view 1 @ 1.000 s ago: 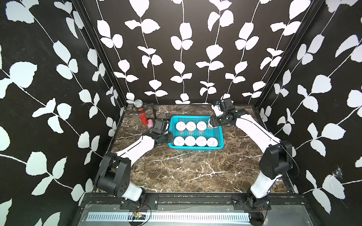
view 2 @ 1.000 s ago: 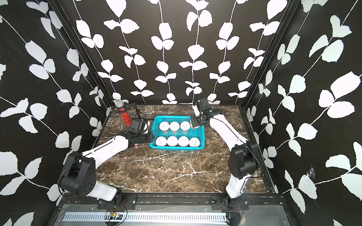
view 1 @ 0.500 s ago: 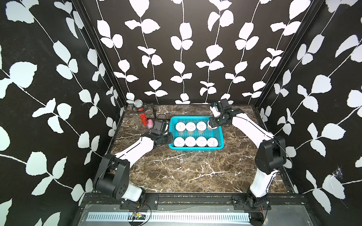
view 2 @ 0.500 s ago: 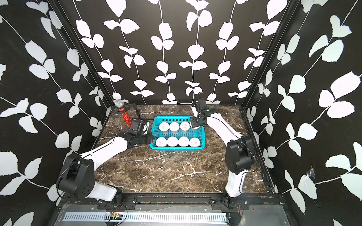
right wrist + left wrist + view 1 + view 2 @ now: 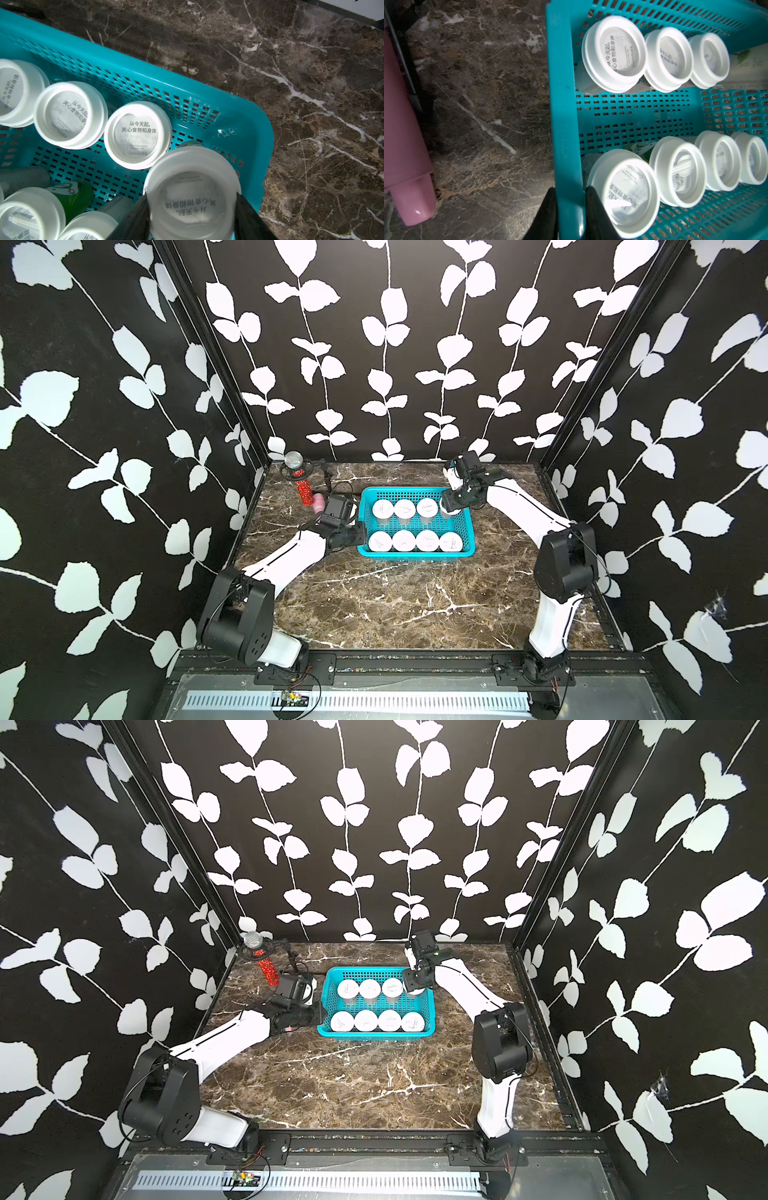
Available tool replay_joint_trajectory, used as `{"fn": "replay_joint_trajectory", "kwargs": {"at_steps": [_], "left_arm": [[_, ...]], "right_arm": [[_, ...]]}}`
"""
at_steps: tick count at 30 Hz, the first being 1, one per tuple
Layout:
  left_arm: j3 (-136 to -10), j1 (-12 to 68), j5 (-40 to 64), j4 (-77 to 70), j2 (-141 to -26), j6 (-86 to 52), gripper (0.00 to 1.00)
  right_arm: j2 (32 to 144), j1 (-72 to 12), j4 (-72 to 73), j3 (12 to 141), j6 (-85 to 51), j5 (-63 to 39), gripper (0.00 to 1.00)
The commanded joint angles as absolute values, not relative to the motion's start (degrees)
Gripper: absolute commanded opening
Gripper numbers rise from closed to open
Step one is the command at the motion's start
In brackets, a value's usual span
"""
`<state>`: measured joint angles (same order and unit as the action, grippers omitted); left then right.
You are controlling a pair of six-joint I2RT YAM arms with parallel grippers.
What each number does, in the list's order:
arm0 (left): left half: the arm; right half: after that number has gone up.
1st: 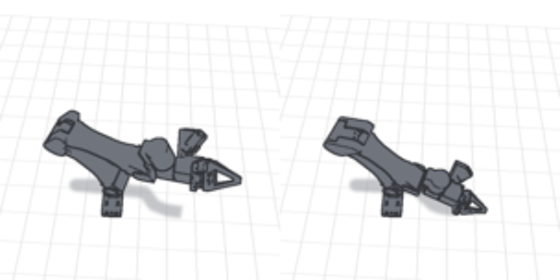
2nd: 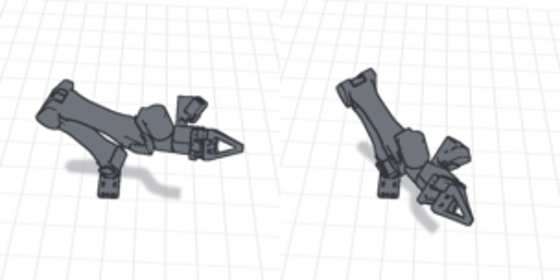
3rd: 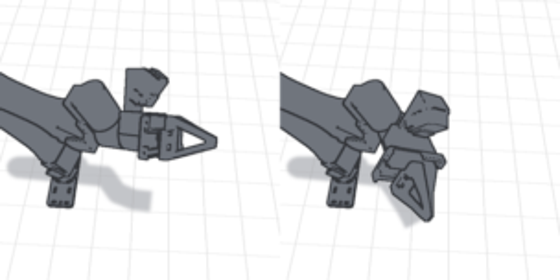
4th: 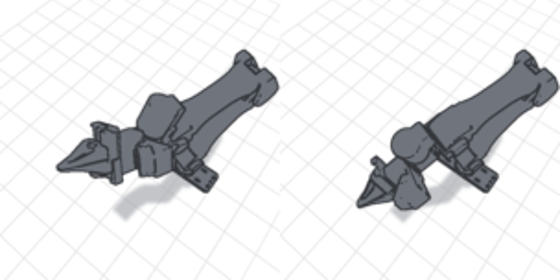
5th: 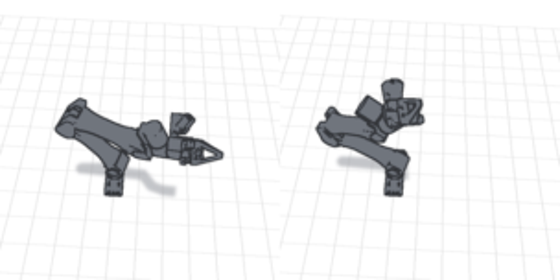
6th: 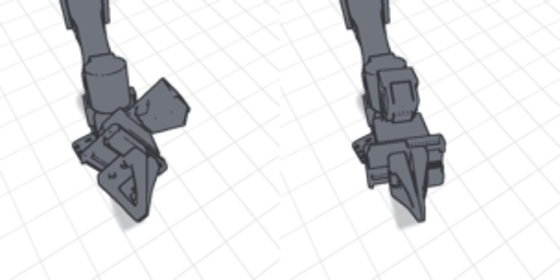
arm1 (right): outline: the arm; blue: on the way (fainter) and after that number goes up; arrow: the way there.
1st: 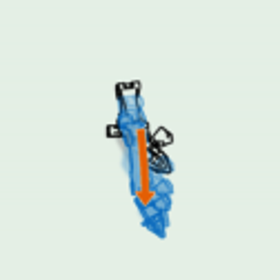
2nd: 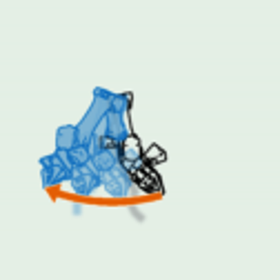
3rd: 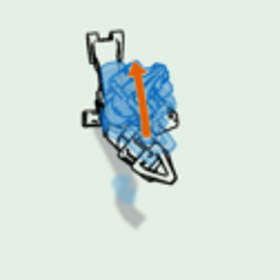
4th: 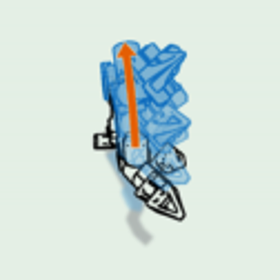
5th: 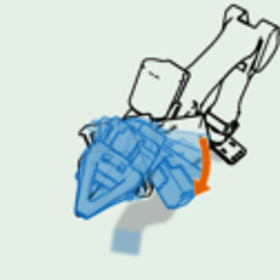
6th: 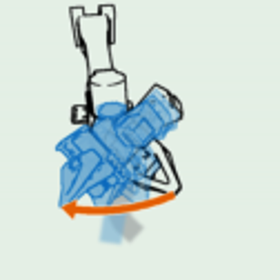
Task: Put the yogurt in the basket
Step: Adjust the basket at the center of the board.
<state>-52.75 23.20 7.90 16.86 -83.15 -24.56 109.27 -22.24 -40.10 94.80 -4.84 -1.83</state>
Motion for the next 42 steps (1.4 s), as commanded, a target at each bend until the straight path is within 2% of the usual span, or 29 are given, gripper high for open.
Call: {"fn": "replay_joint_trajectory", "kwargs": {"at_steps": [1,25,38,42], "left_arm": [[-52.53,23.1,7.67,18.11,-80.46,-23.98,0.24],[-52.82,23.12,7.3,18.95,-79.94,-23.47,0.24],[-52.76,23.16,7.05,19.28,-79.59,-23.28,0.24],[-52.71,23.09,7.03,19.32,-79.45,-23.29,0.24]], "right_arm": [[110.37,-22.59,-39.55,97.83,-4.49,-0.44,0.56],[116.79,-23.12,-40.95,100.79,-5.45,1.65,0.55],[118.04,-23.4,-41.12,102.04,-5.88,-1.14,0.55],[118.04,-23.46,-42.11,102.3,-6.59,1.23,0.55]]}}
